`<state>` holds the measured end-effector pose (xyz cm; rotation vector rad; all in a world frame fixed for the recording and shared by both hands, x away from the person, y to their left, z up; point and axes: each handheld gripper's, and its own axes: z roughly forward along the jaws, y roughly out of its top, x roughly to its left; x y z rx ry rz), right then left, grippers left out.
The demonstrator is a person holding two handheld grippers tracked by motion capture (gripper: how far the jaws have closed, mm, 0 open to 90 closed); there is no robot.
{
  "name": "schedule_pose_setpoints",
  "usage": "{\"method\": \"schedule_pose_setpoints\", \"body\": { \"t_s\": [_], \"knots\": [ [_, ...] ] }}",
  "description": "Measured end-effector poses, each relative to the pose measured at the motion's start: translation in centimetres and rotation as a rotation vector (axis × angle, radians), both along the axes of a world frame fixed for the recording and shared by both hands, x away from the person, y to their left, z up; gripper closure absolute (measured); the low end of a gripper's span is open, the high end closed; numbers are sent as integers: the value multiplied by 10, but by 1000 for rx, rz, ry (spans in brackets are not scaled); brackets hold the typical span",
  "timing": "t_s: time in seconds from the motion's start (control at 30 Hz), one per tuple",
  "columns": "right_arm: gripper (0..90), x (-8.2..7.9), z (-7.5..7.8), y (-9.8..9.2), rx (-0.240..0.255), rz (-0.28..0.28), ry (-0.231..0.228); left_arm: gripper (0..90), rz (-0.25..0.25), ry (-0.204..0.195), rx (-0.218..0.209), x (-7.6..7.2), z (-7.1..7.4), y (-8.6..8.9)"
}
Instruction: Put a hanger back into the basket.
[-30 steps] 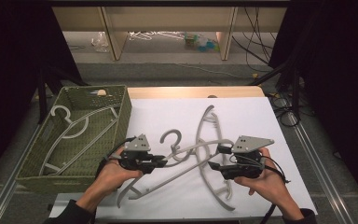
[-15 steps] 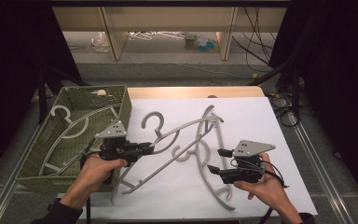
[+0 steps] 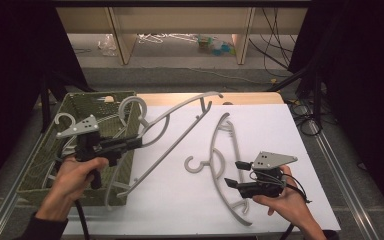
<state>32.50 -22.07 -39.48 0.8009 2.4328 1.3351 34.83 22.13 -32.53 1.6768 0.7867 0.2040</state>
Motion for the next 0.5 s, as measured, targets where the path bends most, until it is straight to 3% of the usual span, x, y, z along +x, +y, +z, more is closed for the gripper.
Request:
{"method": "schedule_pose_setpoints", "body": {
  "t_s": [0.17, 0.2, 0.3, 0.37, 0.4, 0.5],
  "knots": [
    [355, 0, -1, 0, -1, 0, 5, 793, 33, -11, -21, 0, 6, 15],
    [355, 0, -1, -1, -2, -4, 6, 793, 60, -29, -23, 1, 8, 25],
    [355, 0, -1, -2, 0, -6, 6, 793, 83, 7, -76, 0, 11, 39],
    [355, 0, -1, -2, -1, -8, 6, 793, 116, -14, -68, 1, 12, 51],
    [355, 0, -2, -2, -3, -8, 7, 792, 131, 1, -85, 1, 12, 57],
    [356, 1, -3, -3, -3, -9, 6, 793, 179, -11, -86, 2, 13, 74]
  ]
}}
